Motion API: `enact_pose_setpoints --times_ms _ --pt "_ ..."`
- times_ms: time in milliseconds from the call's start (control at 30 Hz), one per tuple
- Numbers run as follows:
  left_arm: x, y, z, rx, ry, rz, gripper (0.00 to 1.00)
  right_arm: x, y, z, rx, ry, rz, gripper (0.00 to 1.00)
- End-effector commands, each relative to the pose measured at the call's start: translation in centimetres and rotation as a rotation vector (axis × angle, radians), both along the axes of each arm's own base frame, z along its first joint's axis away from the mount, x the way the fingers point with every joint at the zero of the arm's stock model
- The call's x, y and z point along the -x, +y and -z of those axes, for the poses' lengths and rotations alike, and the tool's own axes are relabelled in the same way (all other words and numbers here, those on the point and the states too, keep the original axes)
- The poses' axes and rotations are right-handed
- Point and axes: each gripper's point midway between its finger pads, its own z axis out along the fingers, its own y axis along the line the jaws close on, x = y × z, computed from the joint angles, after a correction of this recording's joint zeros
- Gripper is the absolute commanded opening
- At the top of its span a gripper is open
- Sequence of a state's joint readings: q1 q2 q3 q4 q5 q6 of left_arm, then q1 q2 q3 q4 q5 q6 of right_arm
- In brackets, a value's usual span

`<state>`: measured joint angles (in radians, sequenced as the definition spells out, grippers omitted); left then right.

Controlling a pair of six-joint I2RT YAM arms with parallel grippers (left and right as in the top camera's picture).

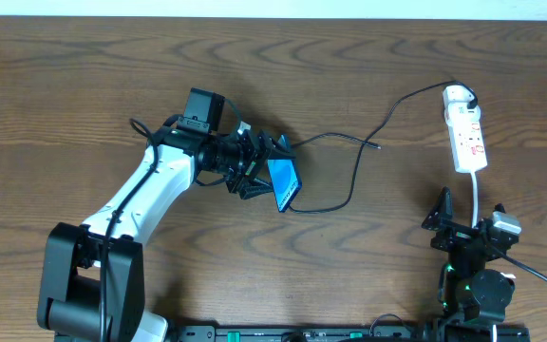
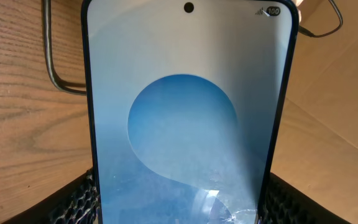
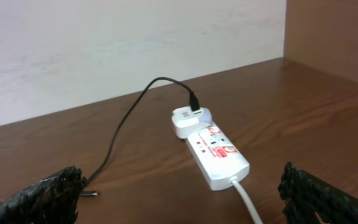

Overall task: Plug charger to phone and switch on socket
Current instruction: 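Move the right gripper left toward the phone held by the left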

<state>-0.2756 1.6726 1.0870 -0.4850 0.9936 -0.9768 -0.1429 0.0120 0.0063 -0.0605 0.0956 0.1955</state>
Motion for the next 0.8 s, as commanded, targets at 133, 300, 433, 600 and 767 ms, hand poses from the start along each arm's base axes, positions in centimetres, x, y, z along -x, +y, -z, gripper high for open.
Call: enact_pose_setpoints --times_ms 133,300,433,600,767 --pt "0.0 -0.2 -1.7 0.052 -0.019 0.007 0.7 -0.5 3.1 -0.6 -0.067 -0.037 -0.181 0.99" --pt "-0.1 -0.3 -1.8 0.054 -0.026 0.007 0.69 -0.4 3.4 -0.9 -0.067 -0.041 -0.199 0.99" --pt "-0.1 -0.3 -1.8 0.054 -0.026 0.007 0.69 -0.2 3.9 -2.2 -0.064 -0.058 -0.229 0.99" --pt "-0.1 -0.3 -1.8 0.054 -0.026 0.007 0.7 0.5 4.1 -3.7 -0.075 -0.002 -0.229 0.99" --pt "-0.1 -0.3 -1.8 0.054 -0.026 0.007 0.69 0.9 4.1 -4.5 -0.077 0.102 -0.228 0.99"
